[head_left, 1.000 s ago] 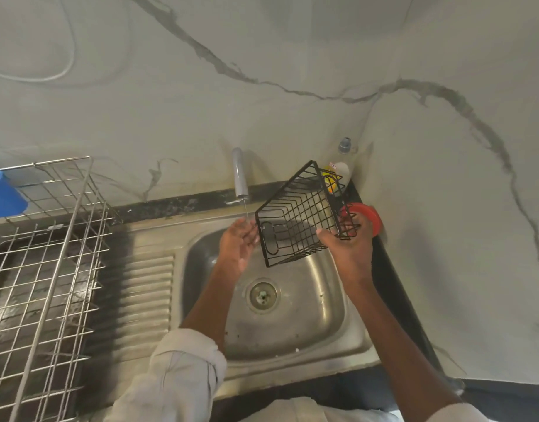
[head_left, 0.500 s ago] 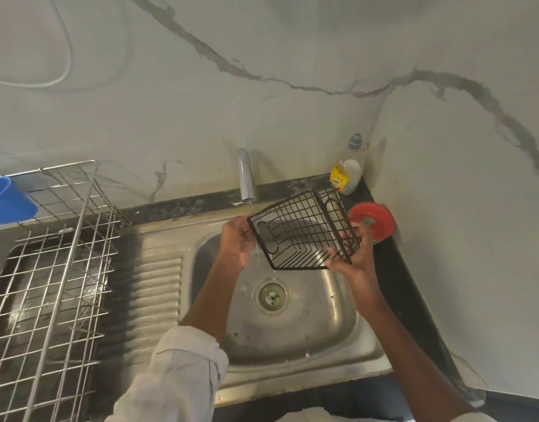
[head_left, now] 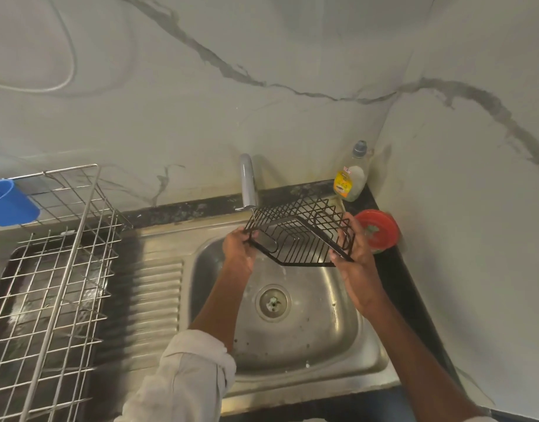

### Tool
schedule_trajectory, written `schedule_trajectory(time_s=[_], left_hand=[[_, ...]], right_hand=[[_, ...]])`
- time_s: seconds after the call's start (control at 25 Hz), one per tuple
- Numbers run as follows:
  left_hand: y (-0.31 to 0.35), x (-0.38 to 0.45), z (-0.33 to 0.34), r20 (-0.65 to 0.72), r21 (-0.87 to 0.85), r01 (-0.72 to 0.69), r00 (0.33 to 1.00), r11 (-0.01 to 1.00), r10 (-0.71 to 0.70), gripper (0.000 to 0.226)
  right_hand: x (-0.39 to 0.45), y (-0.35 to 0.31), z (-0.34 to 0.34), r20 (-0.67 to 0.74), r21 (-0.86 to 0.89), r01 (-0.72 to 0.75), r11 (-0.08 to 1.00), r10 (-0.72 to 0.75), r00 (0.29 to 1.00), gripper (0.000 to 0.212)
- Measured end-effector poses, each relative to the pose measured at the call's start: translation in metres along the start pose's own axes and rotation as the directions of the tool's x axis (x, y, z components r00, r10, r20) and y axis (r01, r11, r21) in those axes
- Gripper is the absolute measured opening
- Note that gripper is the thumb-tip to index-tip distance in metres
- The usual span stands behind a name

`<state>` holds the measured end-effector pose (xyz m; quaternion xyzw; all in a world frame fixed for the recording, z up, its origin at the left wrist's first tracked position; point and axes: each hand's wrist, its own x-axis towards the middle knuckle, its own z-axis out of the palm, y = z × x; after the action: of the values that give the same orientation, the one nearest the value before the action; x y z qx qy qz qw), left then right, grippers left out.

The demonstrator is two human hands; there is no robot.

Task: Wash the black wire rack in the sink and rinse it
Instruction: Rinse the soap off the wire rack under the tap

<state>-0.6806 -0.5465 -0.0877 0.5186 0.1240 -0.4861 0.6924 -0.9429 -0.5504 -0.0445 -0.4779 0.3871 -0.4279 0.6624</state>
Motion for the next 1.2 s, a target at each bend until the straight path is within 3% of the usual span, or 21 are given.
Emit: schedule_trajectory(time_s=[0.16,0.4,0.6,0.88,1.04,1.2], left_hand=[[-0.006,0.000,-0.018,-0.026,-0.073,-0.015,1.000,0.997,0.013,0.028],[0.004,-0.011,-0.034,-0.089,0.071,-0.099,0.991,0.993,0.105,0.026],[0.001,-0.026,-0.051,-0.121,0.114,-0.097,0.986,0.989,0.111,0.029],[-0.004,-0.039,-0.032,0.066,0.218,0.019,0.997,0.976,-0.034,0.048],[-0.023,-0.042,-0.027,0.007,0.324,0.037,0.999,0.945,-0.041,0.039],[-0.042,-0.042,-0.033,-0.026,0.311,0.100,0.995,0.945,-0.097,0.031]], right_hand=[[0.009,-0.004,0.006,-0.037,0.131,-0.036,0.991,0.041,0.998,0.097],[0.027,0.007,0.013,-0.056,0.305,-0.084,0.949,0.106,0.993,0.086],[0.031,0.004,0.022,-0.027,0.343,-0.098,0.934,0.114,0.993,0.078],[0.019,-0.040,0.016,-0.062,0.288,-0.064,0.956,0.085,0.994,0.079],[0.013,-0.048,0.008,-0.057,0.245,-0.046,0.969,0.061,0.997,0.080],[0.007,-0.055,0.015,-0.019,0.056,-0.044,0.997,0.045,0.999,0.083]])
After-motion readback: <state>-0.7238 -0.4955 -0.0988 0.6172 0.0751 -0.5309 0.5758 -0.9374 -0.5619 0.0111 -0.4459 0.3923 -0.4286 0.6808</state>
